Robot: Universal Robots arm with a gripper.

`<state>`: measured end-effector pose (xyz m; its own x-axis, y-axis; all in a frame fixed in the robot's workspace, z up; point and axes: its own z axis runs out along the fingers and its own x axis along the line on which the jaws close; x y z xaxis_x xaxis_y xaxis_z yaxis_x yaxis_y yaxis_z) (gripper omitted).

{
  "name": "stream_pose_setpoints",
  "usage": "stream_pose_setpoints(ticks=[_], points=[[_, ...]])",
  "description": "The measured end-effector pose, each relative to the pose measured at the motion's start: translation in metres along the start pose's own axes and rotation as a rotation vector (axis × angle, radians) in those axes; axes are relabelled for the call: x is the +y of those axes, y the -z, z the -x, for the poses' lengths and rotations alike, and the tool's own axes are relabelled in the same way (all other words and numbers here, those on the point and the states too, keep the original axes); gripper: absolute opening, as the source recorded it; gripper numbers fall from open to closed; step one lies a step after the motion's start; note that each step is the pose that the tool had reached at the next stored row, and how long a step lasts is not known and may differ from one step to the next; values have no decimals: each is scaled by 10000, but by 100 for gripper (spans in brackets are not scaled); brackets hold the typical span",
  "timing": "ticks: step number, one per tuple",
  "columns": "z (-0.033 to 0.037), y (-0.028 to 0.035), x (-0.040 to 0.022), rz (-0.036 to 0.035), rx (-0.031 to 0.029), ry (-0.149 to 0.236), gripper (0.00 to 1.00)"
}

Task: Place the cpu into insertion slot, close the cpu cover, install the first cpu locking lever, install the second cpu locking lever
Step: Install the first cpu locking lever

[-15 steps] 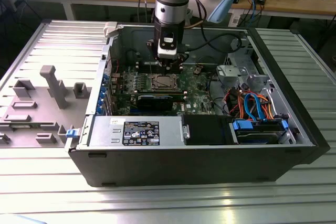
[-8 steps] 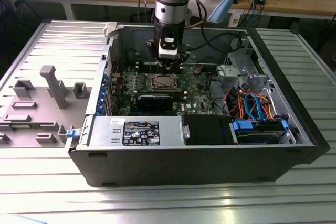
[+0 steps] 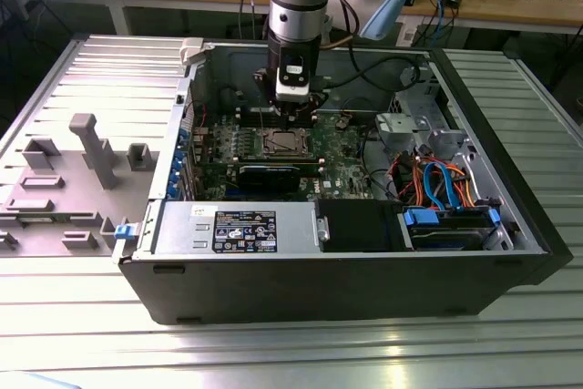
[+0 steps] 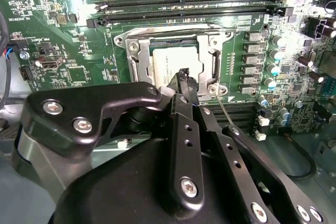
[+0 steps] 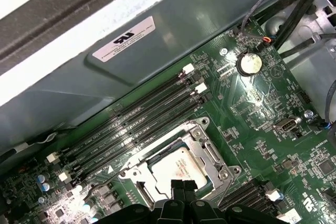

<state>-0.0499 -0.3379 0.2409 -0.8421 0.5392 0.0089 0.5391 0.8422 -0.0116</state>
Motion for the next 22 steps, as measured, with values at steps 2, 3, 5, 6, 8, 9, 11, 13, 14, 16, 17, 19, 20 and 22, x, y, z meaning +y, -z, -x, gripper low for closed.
stream_pose_setpoints(ticks=[2, 3, 5, 6, 8, 9, 11, 13, 14, 16, 17, 19, 20, 22], points=[[0, 0, 0, 0, 0, 33, 11], [0, 0, 0, 0, -1, 52, 11], [0, 0, 0, -1, 0, 81, 11], [0, 0, 0, -1, -1, 91, 11], [0, 0, 0, -1, -1, 126, 11], [0, 0, 0, -1, -1, 145, 11], [0, 0, 0, -2, -2, 171, 11], [0, 0, 0, -2, -3, 208, 11], [0, 0, 0, -2, -2, 219, 11], [0, 0, 0, -2, -3, 242, 11], [0, 0, 0, -2, -2, 250, 11], [0, 0, 0, -2, -3, 274, 11], [0, 0, 0, -2, -3, 291, 11], [0, 0, 0, -3, -4, 328, 11]])
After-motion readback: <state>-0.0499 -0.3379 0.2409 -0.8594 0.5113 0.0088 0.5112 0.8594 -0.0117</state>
